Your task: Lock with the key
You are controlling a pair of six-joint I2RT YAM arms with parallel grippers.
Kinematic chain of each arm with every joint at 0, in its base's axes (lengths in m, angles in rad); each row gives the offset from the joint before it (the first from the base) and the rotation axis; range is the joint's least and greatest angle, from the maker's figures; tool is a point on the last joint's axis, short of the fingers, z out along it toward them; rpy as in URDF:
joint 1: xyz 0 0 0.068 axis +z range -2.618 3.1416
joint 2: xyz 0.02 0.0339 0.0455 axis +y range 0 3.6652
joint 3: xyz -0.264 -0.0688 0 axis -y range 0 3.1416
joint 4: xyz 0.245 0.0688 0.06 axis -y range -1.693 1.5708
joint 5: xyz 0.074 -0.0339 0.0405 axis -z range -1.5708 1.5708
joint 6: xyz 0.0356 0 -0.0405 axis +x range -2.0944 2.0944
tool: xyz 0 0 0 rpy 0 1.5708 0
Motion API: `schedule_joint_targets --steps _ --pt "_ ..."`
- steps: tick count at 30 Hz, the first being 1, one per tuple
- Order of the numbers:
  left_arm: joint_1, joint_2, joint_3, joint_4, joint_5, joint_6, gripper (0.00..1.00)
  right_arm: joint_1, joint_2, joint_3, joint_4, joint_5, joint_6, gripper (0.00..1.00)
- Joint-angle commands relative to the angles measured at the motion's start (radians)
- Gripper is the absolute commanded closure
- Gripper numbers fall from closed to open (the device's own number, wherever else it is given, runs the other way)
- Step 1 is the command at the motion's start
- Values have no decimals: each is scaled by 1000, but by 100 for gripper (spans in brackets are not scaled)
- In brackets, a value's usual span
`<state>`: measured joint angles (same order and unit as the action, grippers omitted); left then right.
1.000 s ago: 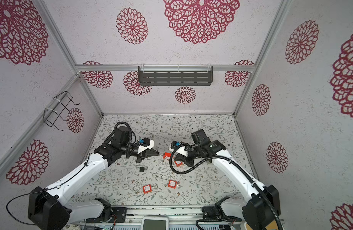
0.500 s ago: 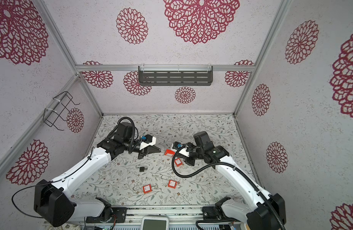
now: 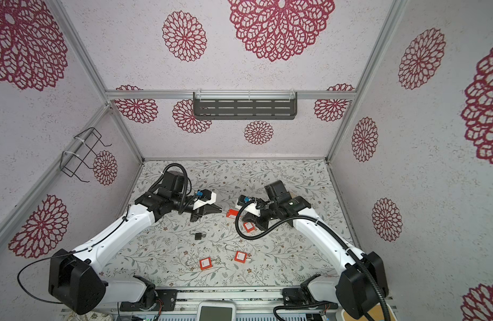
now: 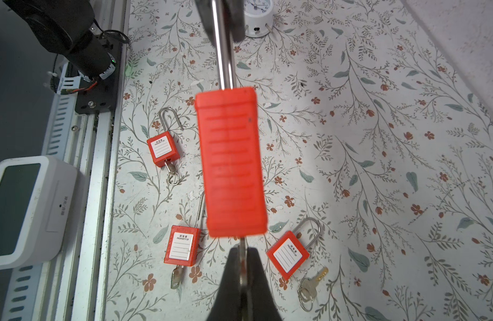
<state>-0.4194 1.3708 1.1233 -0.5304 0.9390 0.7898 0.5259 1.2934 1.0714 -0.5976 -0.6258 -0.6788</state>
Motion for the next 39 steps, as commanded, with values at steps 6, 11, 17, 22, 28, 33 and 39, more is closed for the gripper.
schedule_joint_targets --steps 6,11,17,22,28,33,39 --pt "59 18 29 -54 72 65 100 -44 36 28 -97 -4 48 100" --pt "79 48 59 -118 90 87 100 -44 27 15 -90 55 59 100" --pt "90 193 237 -483 28 266 100 -43 -39 -69 55 250 173 100" --pt "73 333 395 -706 -68 337 100 -43 -48 -87 122 414 344 100" --pt "28 451 484 -752 -228 297 100 -41 -59 -115 145 458 499 100" --pt "-20 576 598 -842 -335 275 100 -39 -96 -185 202 503 566 100" --pt "-39 696 675 -862 -385 254 100 -38 -117 -227 235 497 615 100"
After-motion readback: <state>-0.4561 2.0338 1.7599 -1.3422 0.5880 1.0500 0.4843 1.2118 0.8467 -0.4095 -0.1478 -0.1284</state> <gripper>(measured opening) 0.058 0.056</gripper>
